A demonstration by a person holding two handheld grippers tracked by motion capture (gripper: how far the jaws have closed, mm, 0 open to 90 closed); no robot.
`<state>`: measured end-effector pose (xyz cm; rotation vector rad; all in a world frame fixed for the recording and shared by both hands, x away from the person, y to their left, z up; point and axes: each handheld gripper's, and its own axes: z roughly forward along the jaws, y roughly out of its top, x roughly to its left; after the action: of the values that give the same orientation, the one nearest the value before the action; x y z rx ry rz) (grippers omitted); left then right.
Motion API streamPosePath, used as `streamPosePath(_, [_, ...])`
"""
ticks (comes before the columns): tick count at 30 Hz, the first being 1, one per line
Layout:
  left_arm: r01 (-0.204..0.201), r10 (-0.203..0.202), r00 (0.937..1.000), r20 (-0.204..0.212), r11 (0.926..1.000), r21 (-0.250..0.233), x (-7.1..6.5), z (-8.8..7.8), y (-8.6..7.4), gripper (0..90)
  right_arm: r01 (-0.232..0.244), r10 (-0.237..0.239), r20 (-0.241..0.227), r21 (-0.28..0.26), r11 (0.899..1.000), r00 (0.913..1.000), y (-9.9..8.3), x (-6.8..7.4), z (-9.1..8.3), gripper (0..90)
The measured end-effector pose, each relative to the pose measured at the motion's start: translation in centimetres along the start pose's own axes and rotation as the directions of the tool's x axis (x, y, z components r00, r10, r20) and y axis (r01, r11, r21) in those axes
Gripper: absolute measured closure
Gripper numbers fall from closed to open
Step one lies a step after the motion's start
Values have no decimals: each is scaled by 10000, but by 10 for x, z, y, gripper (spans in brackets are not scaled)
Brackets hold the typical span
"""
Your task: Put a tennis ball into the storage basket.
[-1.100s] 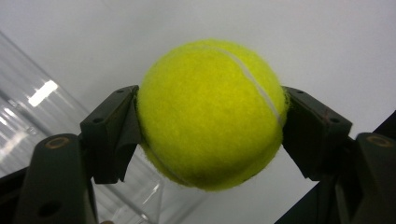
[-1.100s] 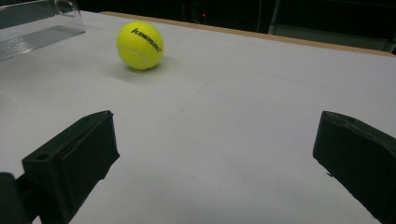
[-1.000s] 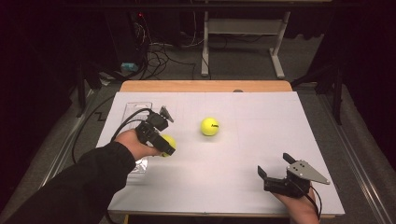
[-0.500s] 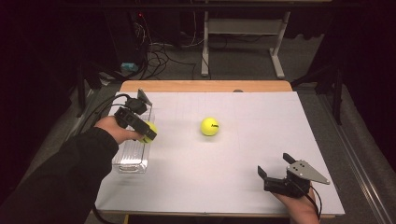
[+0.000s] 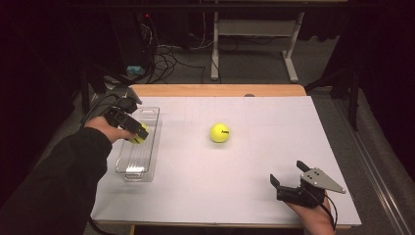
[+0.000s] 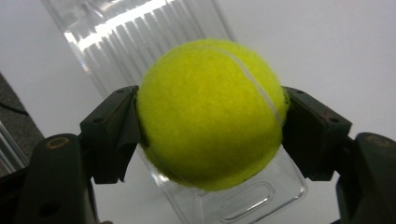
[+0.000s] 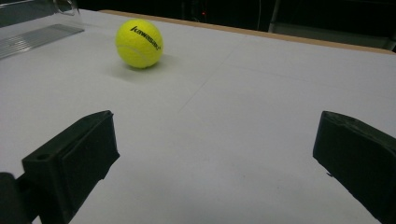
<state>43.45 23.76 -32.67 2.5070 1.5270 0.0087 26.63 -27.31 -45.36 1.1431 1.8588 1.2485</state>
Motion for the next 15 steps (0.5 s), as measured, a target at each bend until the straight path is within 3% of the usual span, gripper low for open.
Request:
streamPosePath(5, [305, -305, 9993, -224, 9995, -2, 10, 2, 0, 264, 4, -4, 9, 14, 10000, 10000, 0, 0, 0, 0])
streamPosePath(15, [225, -217, 9987, -463, 9996, 164, 5, 15, 9, 265, 8, -8, -1, 18, 10000, 10000, 0, 0, 0, 0])
